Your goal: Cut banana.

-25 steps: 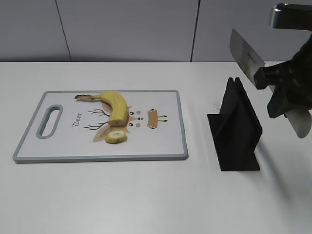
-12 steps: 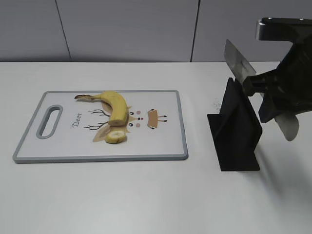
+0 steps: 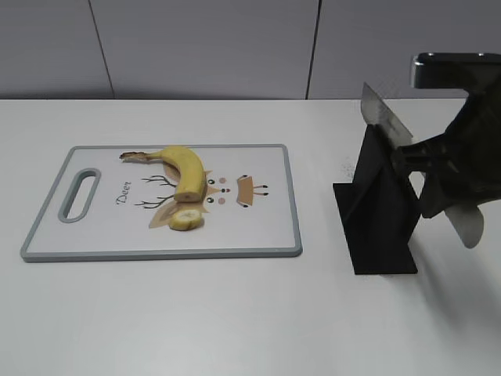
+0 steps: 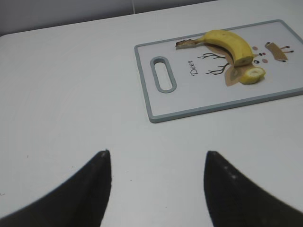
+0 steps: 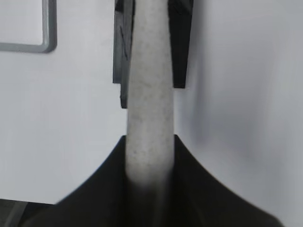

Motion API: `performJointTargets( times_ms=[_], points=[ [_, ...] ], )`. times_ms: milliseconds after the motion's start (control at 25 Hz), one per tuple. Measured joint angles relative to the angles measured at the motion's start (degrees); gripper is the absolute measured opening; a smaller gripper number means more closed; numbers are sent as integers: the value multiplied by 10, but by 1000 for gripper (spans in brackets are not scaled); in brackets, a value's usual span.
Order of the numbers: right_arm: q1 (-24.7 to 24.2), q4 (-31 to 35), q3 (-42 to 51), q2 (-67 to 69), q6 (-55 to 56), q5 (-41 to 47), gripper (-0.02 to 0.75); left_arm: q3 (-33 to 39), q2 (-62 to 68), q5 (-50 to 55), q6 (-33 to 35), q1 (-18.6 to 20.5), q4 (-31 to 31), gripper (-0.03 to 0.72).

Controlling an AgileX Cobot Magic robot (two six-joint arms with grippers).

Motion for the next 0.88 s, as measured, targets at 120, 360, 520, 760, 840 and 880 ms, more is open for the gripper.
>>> performJointTargets(
  times_ms=[120,360,520,760,840,880],
  points=[
    [0,8,13,1,0,-1,170,0,0,0,0,0,0,591],
    [0,17,16,4,0,-9,170,0,0,0,0,0,0,591],
    [0,18,16,21,0,-29,170,0,0,0,0,0,0,591],
    [-1,19,16,46,2,-43,170,0,0,0,0,0,0,591],
    [-1,20,16,47,2,-43,170,0,0,0,0,0,0,591],
    [-1,20,16,47,2,-43,169,0,0,0,0,0,0,591]
  ],
)
